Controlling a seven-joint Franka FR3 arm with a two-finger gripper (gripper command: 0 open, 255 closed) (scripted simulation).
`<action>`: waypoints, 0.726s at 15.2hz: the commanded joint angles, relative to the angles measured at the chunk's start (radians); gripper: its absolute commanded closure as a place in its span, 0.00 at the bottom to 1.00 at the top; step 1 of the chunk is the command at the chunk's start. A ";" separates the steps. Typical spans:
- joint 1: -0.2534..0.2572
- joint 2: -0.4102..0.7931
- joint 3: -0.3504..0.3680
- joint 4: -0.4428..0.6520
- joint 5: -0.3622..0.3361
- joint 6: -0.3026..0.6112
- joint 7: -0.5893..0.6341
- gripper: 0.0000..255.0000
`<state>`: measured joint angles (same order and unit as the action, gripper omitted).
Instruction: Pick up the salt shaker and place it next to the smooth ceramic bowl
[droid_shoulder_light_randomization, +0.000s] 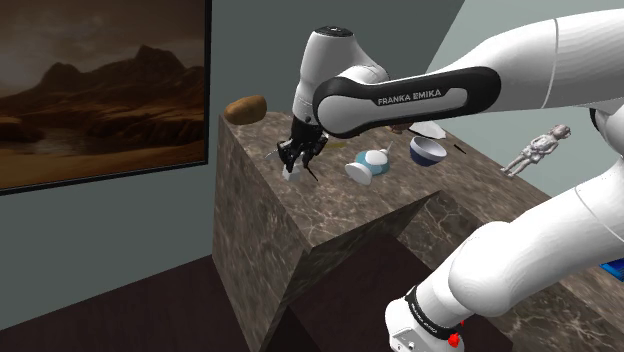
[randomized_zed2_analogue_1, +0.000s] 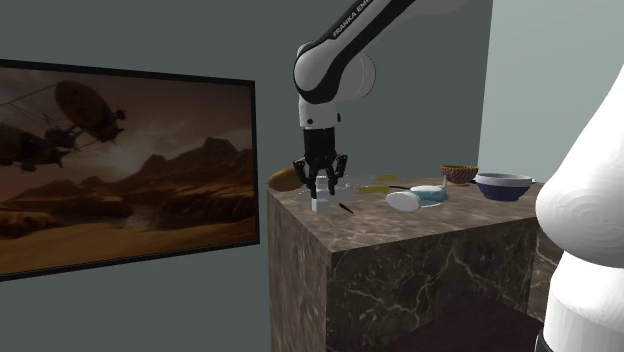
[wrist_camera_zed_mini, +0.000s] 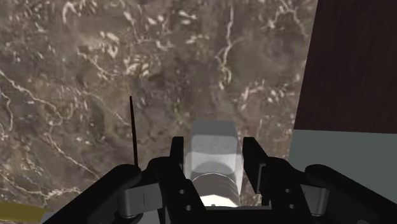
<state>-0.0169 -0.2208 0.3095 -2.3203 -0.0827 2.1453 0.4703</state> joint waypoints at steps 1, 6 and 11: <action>0.000 0.000 -0.001 -0.001 0.000 0.000 0.000 1.00; 0.001 -0.016 -0.003 0.026 0.007 -0.041 -0.009 1.00; 0.002 -0.037 -0.008 0.074 0.015 -0.109 -0.022 1.00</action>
<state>-0.0153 -0.2527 0.3027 -2.2555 -0.0693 2.0501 0.4513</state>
